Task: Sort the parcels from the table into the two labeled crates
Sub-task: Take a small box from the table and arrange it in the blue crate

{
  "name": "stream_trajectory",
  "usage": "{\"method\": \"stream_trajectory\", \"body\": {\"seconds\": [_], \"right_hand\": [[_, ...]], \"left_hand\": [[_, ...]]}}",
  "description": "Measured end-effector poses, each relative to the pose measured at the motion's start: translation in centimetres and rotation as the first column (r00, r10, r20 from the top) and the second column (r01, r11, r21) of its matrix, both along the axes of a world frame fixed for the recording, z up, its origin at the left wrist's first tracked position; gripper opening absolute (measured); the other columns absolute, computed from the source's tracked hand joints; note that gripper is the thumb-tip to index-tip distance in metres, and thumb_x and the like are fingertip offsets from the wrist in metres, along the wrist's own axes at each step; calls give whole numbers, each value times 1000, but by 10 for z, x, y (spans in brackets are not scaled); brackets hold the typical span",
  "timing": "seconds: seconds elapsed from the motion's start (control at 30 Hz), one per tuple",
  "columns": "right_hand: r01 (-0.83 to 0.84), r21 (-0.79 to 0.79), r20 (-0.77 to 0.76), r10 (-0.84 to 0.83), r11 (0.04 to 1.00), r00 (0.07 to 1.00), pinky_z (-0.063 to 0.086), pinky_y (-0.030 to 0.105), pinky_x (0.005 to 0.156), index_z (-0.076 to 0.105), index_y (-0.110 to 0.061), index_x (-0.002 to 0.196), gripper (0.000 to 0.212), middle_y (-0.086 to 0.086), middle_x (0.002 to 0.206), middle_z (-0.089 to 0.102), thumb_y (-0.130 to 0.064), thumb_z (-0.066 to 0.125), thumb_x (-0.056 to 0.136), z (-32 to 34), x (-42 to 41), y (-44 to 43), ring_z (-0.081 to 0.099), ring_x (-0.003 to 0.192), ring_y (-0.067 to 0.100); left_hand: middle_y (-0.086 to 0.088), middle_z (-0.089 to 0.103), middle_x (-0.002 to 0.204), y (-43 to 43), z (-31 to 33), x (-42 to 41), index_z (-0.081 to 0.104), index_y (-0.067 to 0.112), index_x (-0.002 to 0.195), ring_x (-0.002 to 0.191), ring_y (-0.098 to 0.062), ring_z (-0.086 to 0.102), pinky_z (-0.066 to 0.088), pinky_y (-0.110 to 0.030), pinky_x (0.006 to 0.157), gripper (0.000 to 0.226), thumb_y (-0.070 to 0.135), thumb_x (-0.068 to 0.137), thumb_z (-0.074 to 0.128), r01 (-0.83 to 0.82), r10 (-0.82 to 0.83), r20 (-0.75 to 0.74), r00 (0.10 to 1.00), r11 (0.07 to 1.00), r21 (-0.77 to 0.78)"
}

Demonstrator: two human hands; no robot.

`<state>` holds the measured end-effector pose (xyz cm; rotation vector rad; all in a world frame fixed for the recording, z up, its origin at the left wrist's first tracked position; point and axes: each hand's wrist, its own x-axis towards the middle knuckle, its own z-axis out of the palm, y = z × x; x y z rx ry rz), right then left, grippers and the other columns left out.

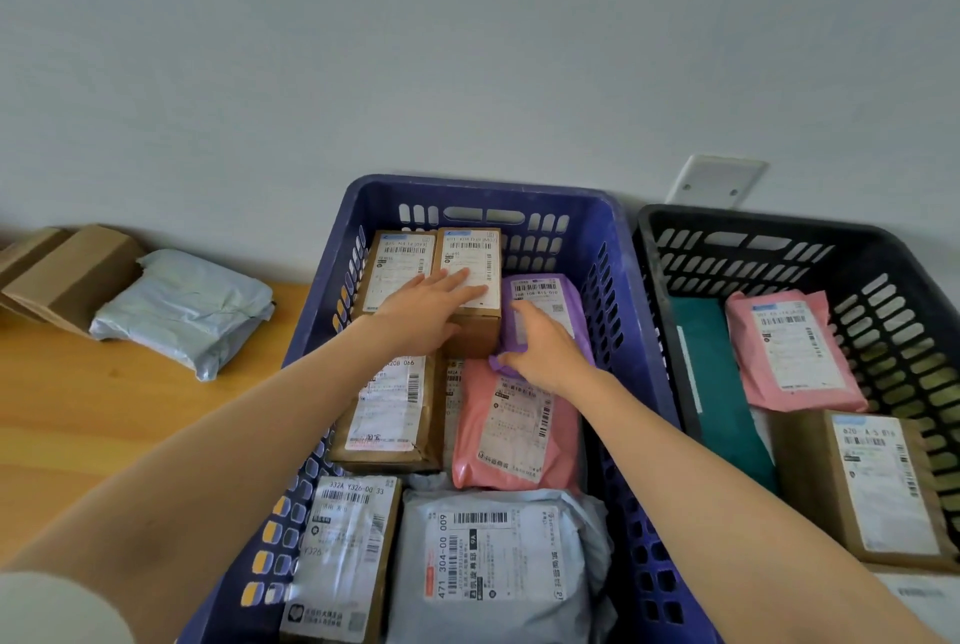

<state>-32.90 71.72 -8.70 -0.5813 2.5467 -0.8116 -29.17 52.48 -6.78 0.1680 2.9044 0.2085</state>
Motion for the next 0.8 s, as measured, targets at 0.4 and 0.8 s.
{"method": "stream_trajectory", "body": {"seconds": [0.4, 0.8], "right_hand": [[-152, -180, -170, 121, 972, 978, 35, 39, 112, 32, -16, 148, 73, 5, 152, 39, -22, 71, 86, 38, 20, -10, 37, 138, 22], [-351, -308, -246, 283, 884, 927, 31, 35, 111, 33, -15, 147, 63, 2, 152, 37, -26, 63, 93, 107, 86, -125, 34, 140, 20]], "left_hand": [[2, 34, 155, -1, 57, 79, 35, 31, 147, 139, -21, 36, 33, -39, 110, 51, 22, 99, 48, -303, 357, -186, 915, 915, 266], [4, 49, 143, -92, 116, 200, 42, 27, 143, 125, -18, 49, 36, -23, 96, 46, 20, 98, 51, -503, 606, -366, 707, 794, 343]]}}
